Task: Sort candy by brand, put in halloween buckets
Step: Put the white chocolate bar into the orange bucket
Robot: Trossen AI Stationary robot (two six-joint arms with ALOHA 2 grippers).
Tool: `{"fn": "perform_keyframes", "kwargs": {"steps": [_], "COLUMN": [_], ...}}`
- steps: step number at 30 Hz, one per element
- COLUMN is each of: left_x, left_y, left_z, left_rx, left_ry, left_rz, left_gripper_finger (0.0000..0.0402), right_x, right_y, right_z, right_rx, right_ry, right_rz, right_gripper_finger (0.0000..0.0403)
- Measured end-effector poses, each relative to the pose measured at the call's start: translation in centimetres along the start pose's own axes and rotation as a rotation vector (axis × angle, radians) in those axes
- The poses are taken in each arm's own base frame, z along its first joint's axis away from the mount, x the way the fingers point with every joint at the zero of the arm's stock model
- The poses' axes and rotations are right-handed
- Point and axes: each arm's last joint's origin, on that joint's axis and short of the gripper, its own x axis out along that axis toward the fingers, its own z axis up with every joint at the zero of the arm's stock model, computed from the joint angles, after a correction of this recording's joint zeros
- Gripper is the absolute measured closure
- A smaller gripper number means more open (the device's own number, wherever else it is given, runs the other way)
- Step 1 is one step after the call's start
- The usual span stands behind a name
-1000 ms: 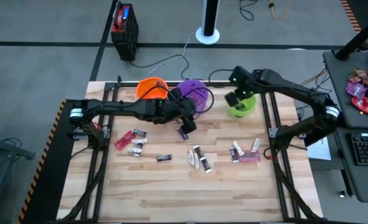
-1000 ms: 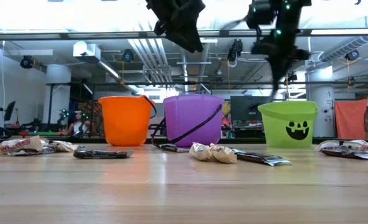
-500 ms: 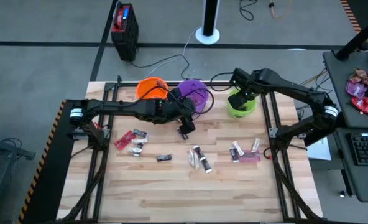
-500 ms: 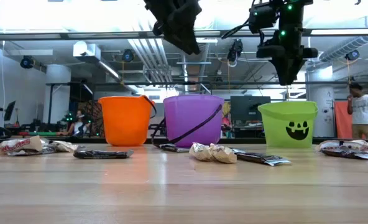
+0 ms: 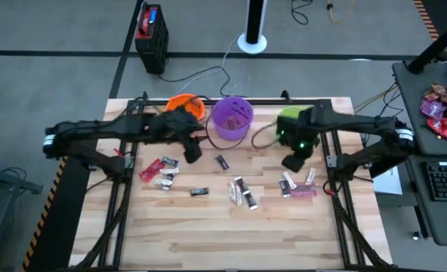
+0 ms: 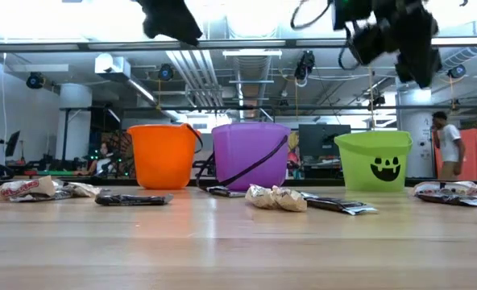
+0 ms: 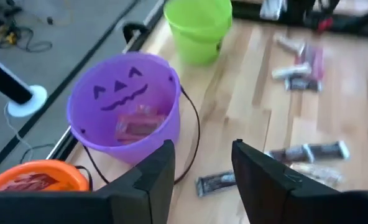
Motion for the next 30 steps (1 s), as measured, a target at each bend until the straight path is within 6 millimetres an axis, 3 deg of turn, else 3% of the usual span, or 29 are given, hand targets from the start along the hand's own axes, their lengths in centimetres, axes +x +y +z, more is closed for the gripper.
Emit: {"fn": "perform_keyframes", "kwargs": {"steps": [6,15,24,30], "left_x": [-1.1,-3.0,-5.1,-6.8], "left_y": [0.7,1.8,2.7,3.7], "left_z": [-2.6,-3.2,-3.0,-1.9], "left_rx": [-0.108,-0.044,0.019,-0.076], "left_ry": [-0.116,-0.174,-0.245,-0.406], "left_rz": [-0.015,-0.005,0.009,0.022], "left_gripper_finger": [0.0271,0.0267,0.0267,0.0267], "right_x": [5.2,11.6,12.5,13.0], "right_y": [-0.2,-1.3,-1.8,-2.0], "right_z": [-0.4,-0.7,-0.5,-0.5], "right_rx": [0.089,0.187,0.255,0.229], "right_ry": [-0.014,-0.169,-0.273,-0.250], "right_rz": [-0.128,-0.175,-0.232,-0.202], "right_gripper_finger": [0.0248,0.0248,0.0248,0.0248]}}
